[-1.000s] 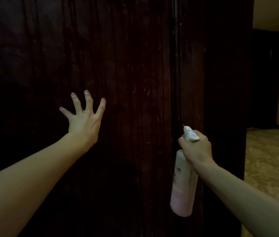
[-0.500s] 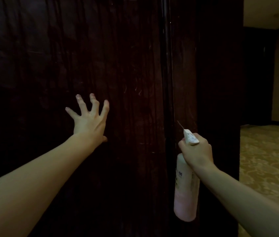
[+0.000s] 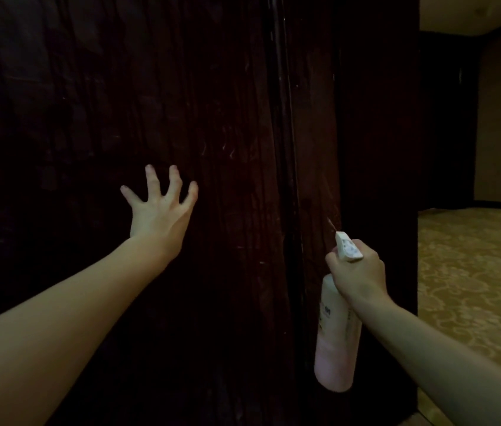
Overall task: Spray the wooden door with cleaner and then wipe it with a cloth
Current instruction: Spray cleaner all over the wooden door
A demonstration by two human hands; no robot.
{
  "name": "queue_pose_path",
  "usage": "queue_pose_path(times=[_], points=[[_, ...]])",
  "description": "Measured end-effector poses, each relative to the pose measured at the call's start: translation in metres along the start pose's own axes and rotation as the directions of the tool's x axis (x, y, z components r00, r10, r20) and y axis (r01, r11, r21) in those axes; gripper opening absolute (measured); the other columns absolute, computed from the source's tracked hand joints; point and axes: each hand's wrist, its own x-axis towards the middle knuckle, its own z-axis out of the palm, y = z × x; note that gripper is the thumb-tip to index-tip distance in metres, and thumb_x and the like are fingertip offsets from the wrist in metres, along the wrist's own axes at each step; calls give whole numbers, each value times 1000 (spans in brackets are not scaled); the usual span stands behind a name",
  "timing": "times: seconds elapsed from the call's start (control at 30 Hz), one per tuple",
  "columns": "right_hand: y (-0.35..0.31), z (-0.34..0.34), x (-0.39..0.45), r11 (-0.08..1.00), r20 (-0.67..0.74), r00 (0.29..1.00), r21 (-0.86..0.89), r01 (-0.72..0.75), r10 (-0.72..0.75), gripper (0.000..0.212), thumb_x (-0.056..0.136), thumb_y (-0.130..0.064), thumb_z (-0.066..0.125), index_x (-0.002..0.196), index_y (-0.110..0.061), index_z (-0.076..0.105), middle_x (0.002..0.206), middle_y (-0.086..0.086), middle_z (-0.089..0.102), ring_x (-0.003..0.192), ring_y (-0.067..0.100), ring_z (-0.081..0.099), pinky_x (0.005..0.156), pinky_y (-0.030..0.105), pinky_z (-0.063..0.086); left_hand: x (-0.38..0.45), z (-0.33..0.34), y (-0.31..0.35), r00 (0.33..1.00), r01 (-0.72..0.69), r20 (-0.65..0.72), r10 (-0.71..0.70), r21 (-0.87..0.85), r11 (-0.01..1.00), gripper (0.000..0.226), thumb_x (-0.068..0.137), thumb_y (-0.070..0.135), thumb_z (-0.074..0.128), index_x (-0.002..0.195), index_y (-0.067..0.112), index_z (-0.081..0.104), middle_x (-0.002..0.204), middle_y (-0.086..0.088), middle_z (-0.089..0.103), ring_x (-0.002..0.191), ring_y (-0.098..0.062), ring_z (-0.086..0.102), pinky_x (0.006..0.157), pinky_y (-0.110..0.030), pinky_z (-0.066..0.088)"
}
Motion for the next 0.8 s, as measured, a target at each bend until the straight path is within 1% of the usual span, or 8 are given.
queue_pose_path(times=[0.13,0.23,0.3,0.37,0.43,0.57,0.67,0.8], points=[[3,5,-9,999,72,997,5,38,-39,15,85,-20,64,72,-19,56,68,1,61,64,20,61,61,37,51,-1,3,0,1000,6,-15,-7,-23,1000,109,82,38,72,153,23,-10,157,-17,-16,144,-50,-6,106,-71,23],[-4,15,-19,998,153,986,17,62,-64,9,82,-24,66,77,-24,59,74,-2,65,72,19,64,69,42,56,-4,7,-4,999,19,-47,-23,-76,997,113,80,39,75,153,23,-10,157,-16,-17,146,-43,-7,110,-67,21],[-10,24,-26,997,186,980,51,63,-72,7,79,-25,67,78,-25,60,75,-4,66,75,18,64,73,45,56,-9,11,-9,997,27,-69,-35,-107,994,112,79,46,74,153,22,-6,157,-18,-16,147,-40,-6,114,-62,19],[-17,32,-33,995,208,975,76,66,-81,7,79,-25,67,77,-25,61,75,-4,65,75,19,64,74,47,56,-19,17,-15,994,54,-92,-66,-128,990,107,79,54,70,154,20,1,157,-17,-12,147,-39,-3,115,-58,20],[-24,41,-42,993,243,965,84,82,-101,9,80,-26,66,73,-26,59,72,-4,64,73,20,63,72,47,56,-34,25,-22,988,102,-100,-119,-157,982,104,79,60,66,153,20,7,157,-16,-6,145,-39,1,113,-59,22],[-38,59,-64,983,322,929,83,162,-180,23,83,-26,64,63,-23,53,62,-5,59,64,20,60,67,48,55,-68,42,-44,985,163,-40,-170,-139,977,112,73,64,69,153,22,4,156,-15,-6,144,-40,2,111,-63,22],[-48,73,-81,977,380,900,107,187,-214,18,82,-26,64,67,-23,55,65,-3,61,65,20,62,66,47,55,-90,52,-67,980,200,20,-199,-110,974,117,72,62,72,153,23,-2,156,-15,-10,145,-41,0,111,-62,26],[-59,91,-100,973,464,856,132,188,-228,8,82,-26,66,78,-25,60,75,-4,65,73,16,64,72,44,56,-113,63,-91,970,237,67,-232,-77,968,118,73,60,73,153,22,-4,157,-15,-11,146,-39,-1,113,-60,26]])
